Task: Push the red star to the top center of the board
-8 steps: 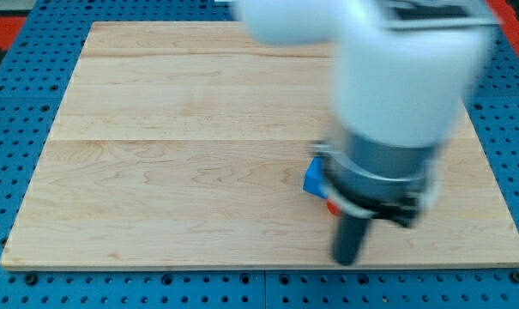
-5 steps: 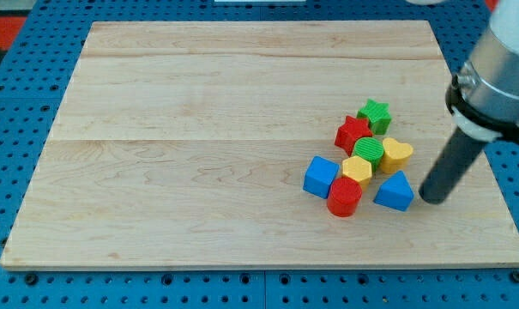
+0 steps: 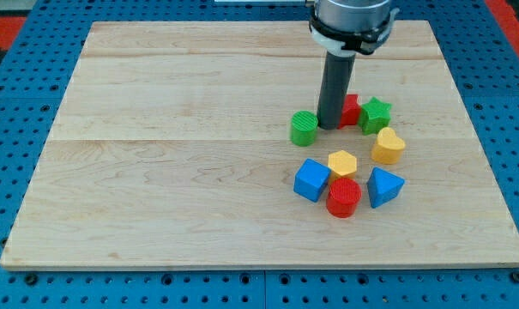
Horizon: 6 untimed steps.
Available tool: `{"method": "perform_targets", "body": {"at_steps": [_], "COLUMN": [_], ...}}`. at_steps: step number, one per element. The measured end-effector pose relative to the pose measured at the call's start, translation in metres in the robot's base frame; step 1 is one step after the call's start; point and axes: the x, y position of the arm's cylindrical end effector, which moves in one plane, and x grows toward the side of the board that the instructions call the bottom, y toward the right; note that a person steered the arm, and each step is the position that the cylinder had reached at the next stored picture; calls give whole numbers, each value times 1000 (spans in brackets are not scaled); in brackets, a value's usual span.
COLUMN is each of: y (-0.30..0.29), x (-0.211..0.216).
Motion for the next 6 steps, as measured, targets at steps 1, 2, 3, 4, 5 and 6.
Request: {"method": "perform_targets", "body": {"at_steps": [1,2,3,4,5,6], "y": [29,48,39,62,49,38], "x": [4,4,-20,-21,-46,-76]}}
